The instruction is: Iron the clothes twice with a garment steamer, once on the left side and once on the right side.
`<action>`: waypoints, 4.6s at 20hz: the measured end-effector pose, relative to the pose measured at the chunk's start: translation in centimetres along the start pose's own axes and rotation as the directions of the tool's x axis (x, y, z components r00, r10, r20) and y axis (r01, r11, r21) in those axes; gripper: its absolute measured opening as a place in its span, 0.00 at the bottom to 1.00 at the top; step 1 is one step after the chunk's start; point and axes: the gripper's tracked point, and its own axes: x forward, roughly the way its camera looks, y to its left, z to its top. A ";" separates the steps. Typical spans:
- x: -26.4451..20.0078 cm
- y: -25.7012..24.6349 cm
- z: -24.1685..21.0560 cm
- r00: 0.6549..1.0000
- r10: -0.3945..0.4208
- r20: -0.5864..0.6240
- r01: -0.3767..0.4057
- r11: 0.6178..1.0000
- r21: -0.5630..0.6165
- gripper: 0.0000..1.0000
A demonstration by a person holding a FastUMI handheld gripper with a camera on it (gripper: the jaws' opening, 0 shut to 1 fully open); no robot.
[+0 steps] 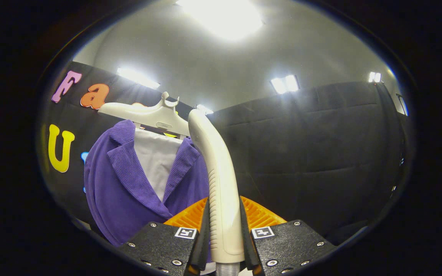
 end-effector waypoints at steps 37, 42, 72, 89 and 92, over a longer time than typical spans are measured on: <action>-1.9 2.1 -19.4 0.955 -0.122 -0.272 0.014 0.930 -0.366 0.38; -3.5 0.8 -21.6 0.940 -0.154 -0.304 0.031 0.927 -0.373 0.38; -13.3 -1.0 -33.6 0.832 -0.055 -0.551 -0.138 0.943 -0.303 0.38; -26.8 -10.3 -16.5 0.933 0.170 -0.318 -0.210 0.973 -0.097 0.38; -28.7 -11.3 -15.1 0.932 0.216 -0.292 -0.245 0.967 -0.064 0.38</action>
